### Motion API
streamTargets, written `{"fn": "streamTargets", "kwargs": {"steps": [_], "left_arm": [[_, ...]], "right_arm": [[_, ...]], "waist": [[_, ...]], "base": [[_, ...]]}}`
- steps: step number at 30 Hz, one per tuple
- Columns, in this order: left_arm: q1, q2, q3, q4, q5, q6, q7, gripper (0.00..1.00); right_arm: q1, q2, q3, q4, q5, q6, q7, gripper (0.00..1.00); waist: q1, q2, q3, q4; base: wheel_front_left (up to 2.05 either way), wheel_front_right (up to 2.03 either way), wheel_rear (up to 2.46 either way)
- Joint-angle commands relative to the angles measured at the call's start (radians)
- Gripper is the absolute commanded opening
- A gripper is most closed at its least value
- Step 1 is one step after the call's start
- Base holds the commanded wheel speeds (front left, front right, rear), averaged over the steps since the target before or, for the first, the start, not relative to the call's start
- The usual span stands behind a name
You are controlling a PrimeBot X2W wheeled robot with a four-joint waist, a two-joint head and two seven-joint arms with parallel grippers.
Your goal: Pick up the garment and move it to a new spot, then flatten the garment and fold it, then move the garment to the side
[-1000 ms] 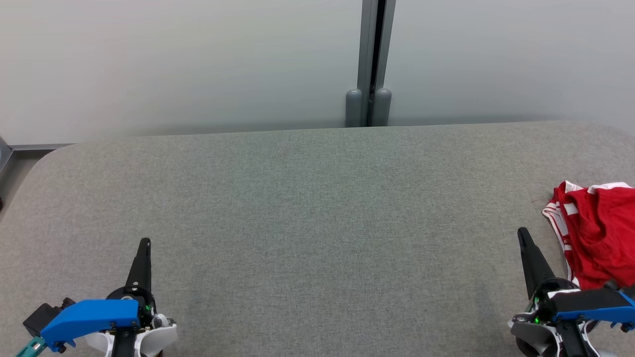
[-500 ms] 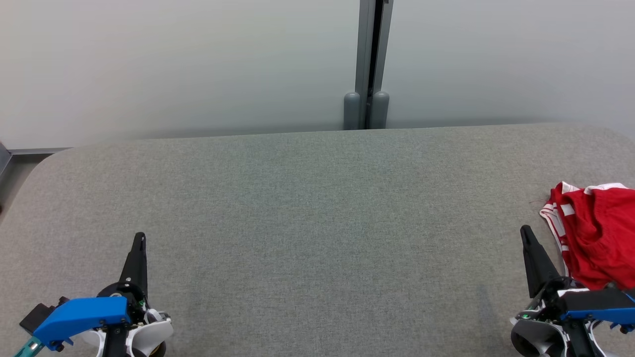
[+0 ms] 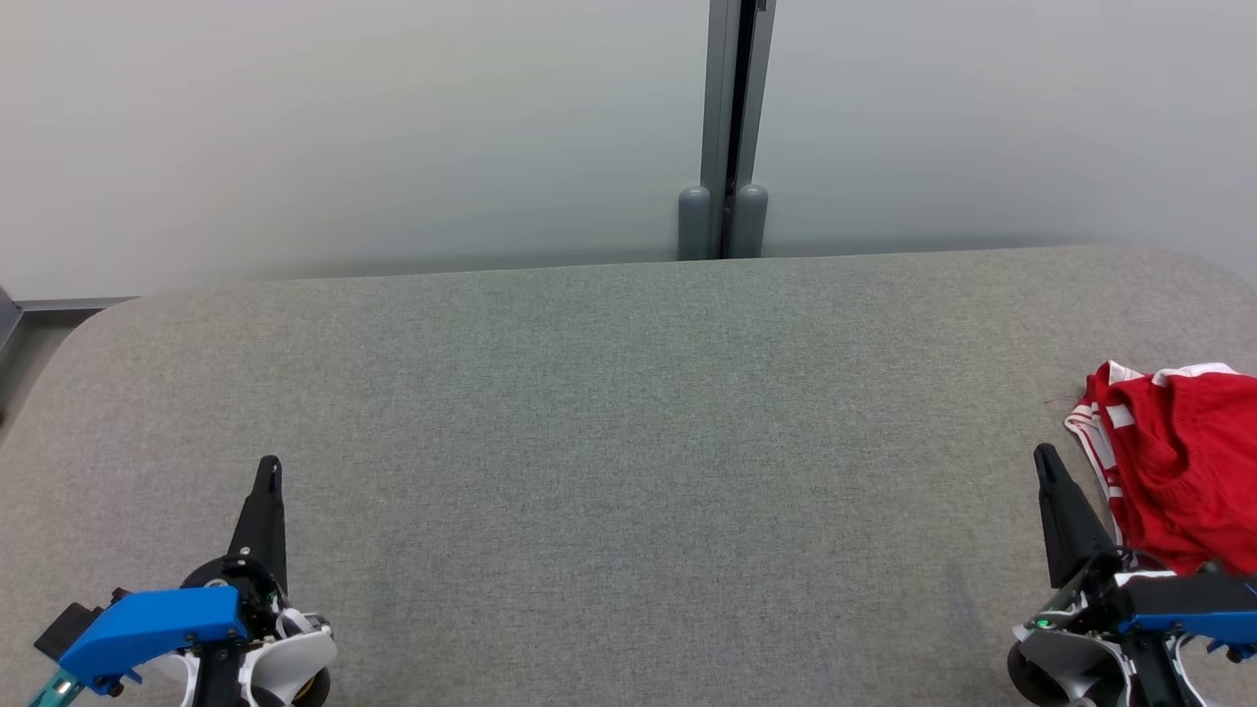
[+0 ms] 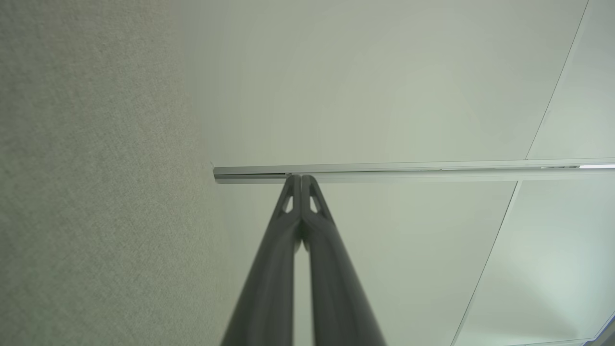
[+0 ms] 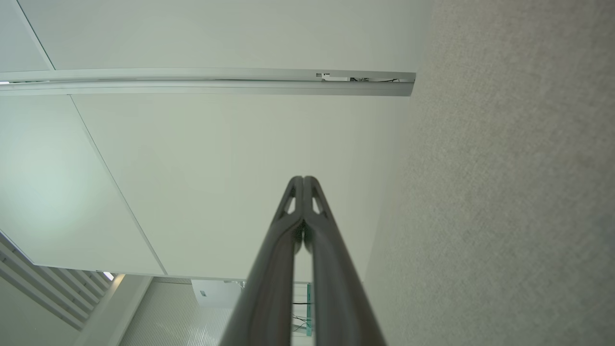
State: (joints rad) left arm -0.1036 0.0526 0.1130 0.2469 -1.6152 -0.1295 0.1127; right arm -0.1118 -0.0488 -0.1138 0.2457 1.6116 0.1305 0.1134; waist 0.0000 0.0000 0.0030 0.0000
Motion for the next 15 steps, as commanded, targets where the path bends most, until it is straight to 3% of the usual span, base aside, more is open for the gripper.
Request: {"fn": "streamTargets", "kwargs": {"steps": [1,15], "left_arm": [[-0.009,-0.001,0.002,-0.004,0.000,-0.004,0.002,0.00],[-0.009,-0.002,0.003,-0.004,0.001,-0.004,0.003,0.00]], "right_arm": [[0.007,-0.003,-0.002,-0.003,0.003,0.000,0.004,0.00],[0.007,-0.003,-0.002,-0.003,0.003,0.000,0.004,0.00]], "waist": [[0.0000,0.0000,0.000,0.000],[0.0000,0.0000,0.000,0.000]], "base": [[0.00,0.00,0.00],[0.00,0.00,0.00]]}}
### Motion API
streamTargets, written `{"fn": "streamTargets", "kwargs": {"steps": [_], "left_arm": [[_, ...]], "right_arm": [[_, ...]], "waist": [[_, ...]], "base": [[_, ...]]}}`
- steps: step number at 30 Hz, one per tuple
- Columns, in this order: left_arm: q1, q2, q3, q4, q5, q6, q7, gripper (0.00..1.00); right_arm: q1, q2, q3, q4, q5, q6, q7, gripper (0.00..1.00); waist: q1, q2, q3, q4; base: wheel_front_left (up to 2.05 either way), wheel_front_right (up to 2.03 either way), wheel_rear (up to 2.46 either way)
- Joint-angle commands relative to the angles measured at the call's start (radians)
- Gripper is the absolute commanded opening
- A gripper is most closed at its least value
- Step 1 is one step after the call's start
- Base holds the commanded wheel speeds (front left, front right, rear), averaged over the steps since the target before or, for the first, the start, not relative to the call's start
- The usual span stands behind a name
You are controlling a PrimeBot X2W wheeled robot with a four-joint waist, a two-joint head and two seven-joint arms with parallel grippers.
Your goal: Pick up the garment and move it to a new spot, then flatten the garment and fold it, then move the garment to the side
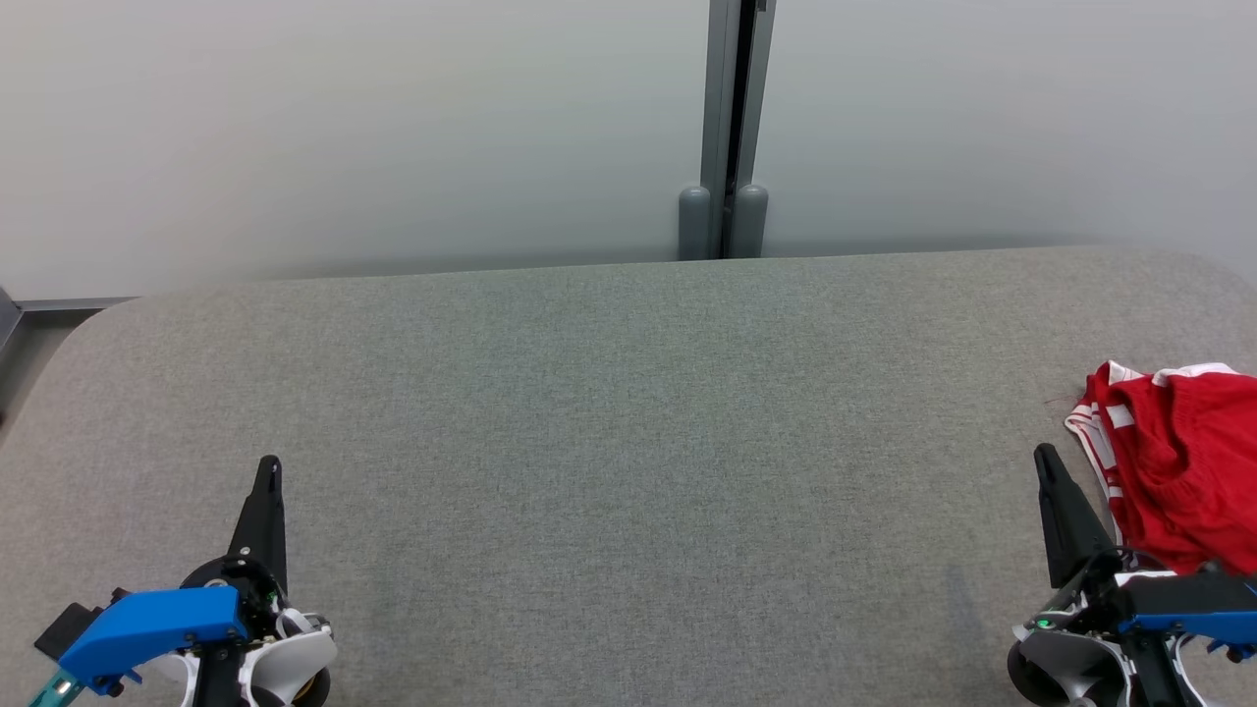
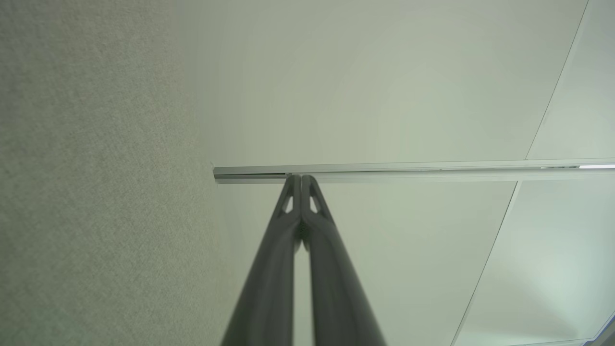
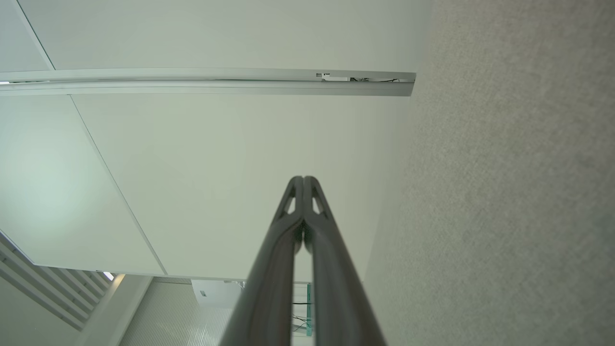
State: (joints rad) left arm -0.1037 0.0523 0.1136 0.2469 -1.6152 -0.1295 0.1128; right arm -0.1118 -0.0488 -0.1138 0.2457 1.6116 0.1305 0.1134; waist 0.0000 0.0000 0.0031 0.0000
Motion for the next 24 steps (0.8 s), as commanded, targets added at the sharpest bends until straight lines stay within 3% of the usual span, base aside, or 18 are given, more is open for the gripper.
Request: {"fn": "streamTargets", "kwargs": {"steps": [1,24], "left_arm": [[-0.009,-0.002,0.002,-0.004,0.001,-0.004,0.002,0.00],[-0.009,-0.002,0.003,-0.004,0.002,-0.004,0.004,0.00]], "right_arm": [[0.007,-0.003,-0.002,-0.003,0.003,0.000,0.004,0.00],[0.007,-0.003,-0.002,-0.003,0.003,0.000,0.004,0.00]], "waist": [[0.0000,0.0000,0.000,0.000],[0.0000,0.0000,0.000,0.000]], "base": [[0.00,0.00,0.00],[0.00,0.00,0.00]]}}
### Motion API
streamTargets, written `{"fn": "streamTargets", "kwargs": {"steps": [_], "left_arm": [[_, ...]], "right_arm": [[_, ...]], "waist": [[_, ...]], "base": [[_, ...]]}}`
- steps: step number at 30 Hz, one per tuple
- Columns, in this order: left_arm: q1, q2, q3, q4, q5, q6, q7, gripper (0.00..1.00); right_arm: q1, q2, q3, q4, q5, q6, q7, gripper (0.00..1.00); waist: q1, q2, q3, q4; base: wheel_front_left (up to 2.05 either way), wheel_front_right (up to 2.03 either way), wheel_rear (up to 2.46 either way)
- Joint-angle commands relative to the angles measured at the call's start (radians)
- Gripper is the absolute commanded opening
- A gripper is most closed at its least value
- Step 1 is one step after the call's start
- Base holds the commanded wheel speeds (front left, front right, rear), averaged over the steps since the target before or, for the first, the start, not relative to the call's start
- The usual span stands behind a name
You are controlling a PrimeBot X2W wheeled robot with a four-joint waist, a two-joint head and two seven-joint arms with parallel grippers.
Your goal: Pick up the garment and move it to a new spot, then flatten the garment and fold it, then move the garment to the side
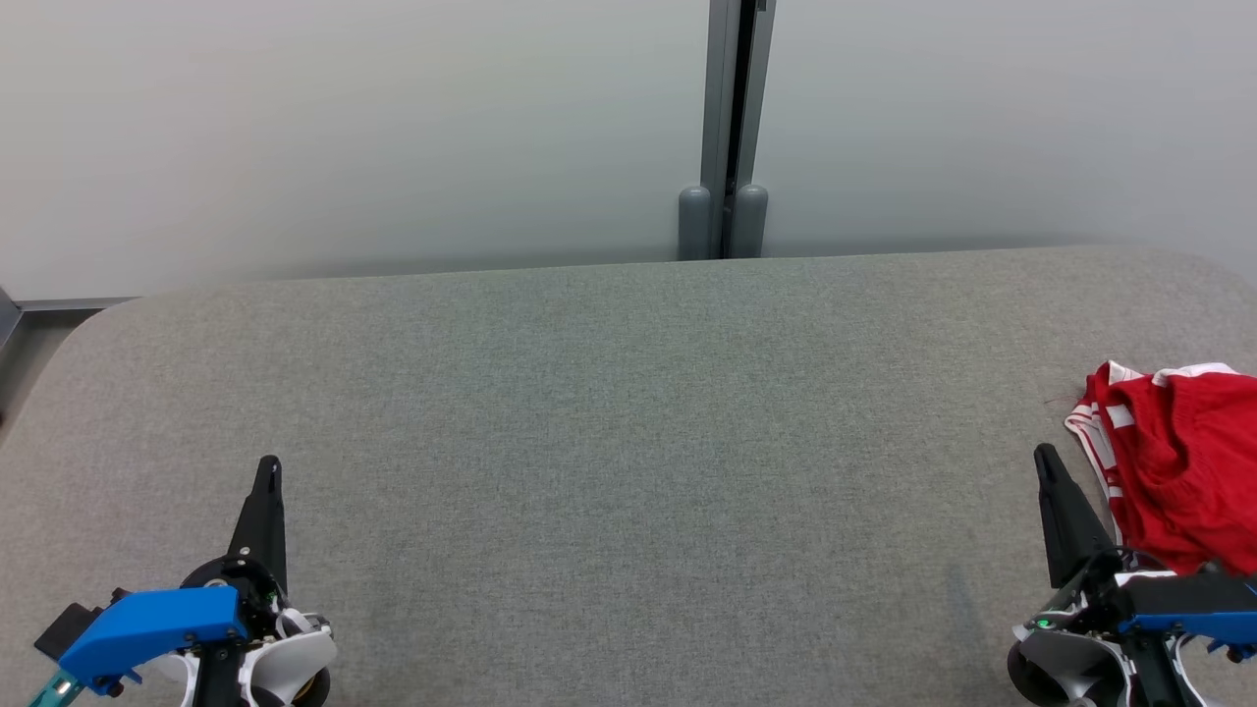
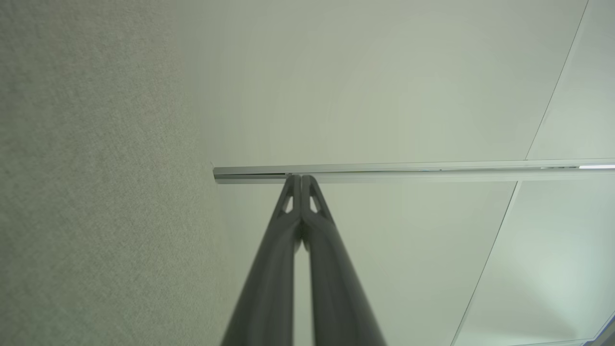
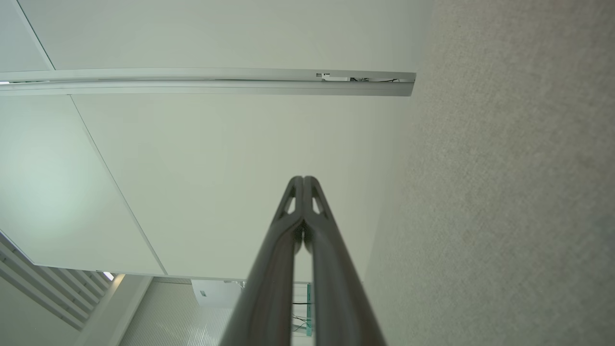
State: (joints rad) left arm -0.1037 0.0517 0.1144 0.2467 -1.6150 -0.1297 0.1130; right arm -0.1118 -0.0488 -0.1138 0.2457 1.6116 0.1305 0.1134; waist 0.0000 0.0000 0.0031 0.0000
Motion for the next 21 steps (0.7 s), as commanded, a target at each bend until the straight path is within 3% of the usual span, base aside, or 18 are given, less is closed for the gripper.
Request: {"fn": "streamTargets", "kwargs": {"steps": [1,21], "left_arm": [[-0.009,-0.002,0.003,-0.004,0.002,-0.004,0.004,0.00],[-0.009,-0.002,0.003,-0.004,0.003,-0.004,0.004,0.00]], "right_arm": [[0.007,-0.003,-0.002,-0.003,0.003,0.000,0.004,0.00],[0.007,-0.003,-0.002,-0.003,0.003,0.000,0.004,0.00]], "waist": [[0.0000,0.0000,0.000,0.000],[0.0000,0.0000,0.000,0.000]], "base": [[0.00,0.00,0.00],[0.00,0.00,0.00]]}}
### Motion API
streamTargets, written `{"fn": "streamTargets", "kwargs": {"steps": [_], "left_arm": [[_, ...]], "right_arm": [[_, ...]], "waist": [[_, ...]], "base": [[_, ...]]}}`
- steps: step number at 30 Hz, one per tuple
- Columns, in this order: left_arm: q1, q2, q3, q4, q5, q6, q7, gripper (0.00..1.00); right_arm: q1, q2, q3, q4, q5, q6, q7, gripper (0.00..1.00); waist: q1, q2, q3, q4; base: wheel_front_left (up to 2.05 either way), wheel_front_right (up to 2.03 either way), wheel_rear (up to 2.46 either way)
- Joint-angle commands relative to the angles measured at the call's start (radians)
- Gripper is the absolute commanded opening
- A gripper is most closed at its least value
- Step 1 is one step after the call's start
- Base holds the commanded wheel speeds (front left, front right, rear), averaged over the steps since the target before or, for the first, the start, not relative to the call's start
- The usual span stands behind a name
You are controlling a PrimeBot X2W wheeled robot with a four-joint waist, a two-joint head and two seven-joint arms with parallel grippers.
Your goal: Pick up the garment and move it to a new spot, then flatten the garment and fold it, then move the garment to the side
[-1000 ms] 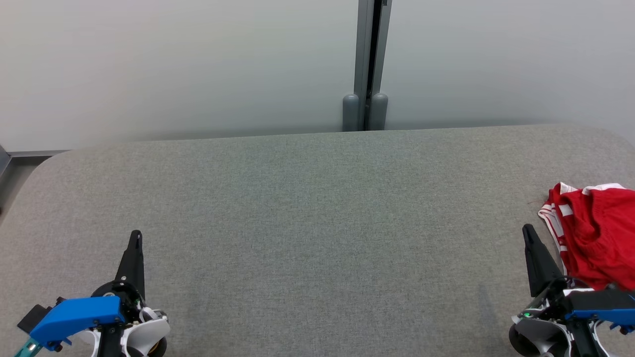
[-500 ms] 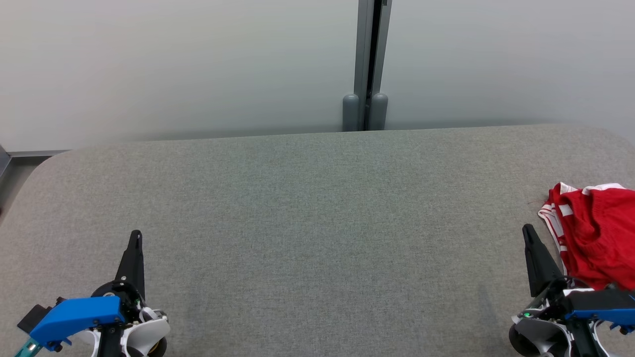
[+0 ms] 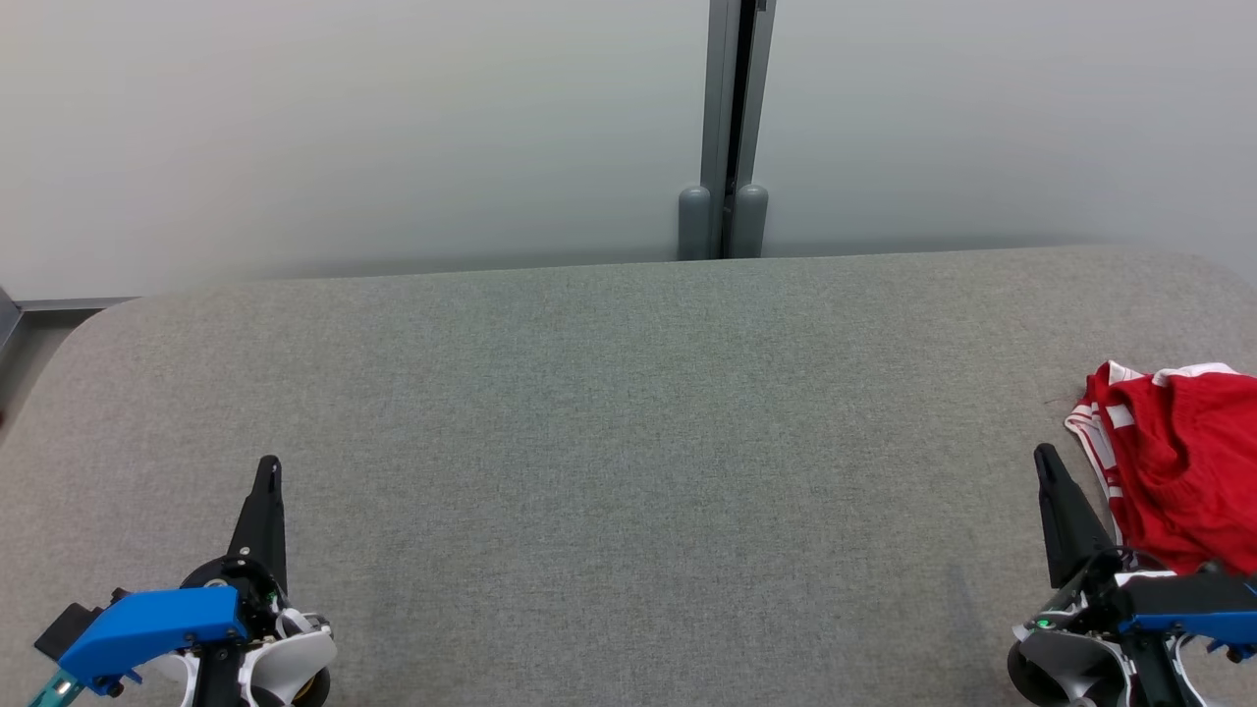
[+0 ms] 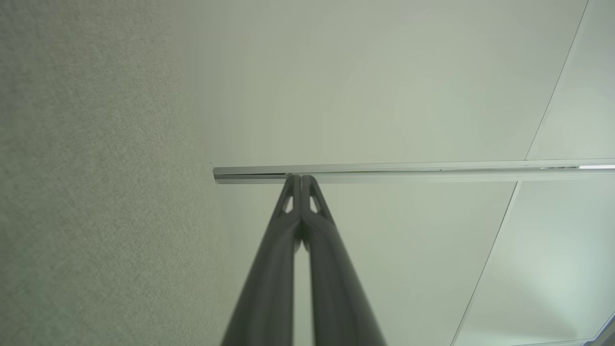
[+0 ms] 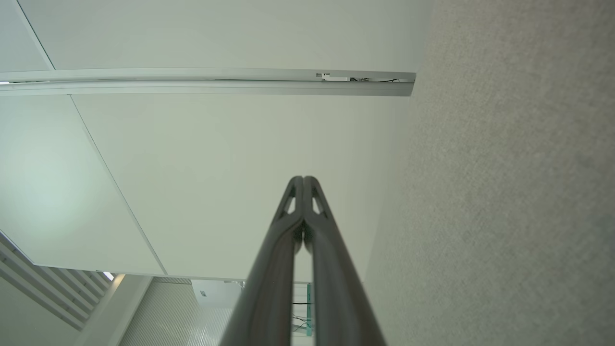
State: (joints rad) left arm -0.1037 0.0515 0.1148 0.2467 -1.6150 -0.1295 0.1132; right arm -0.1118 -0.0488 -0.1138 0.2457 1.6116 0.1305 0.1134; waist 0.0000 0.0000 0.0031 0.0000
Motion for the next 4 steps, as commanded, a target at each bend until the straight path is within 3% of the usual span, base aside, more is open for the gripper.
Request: {"fn": "streamTargets", "kwargs": {"steps": [1,4], "left_arm": [[-0.009,-0.002,0.003,-0.004,0.003,-0.004,0.004,0.00],[-0.009,-0.002,0.003,-0.004,0.003,-0.004,0.004,0.00]], "right_arm": [[0.007,-0.003,-0.002,-0.003,0.003,0.000,0.004,0.00],[0.007,-0.003,-0.002,-0.003,0.003,0.000,0.004,0.00]], "waist": [[0.0000,0.0000,0.000,0.000],[0.0000,0.0000,0.000,0.000]], "base": [[0.00,0.00,0.00],[0.00,0.00,0.00]]}}
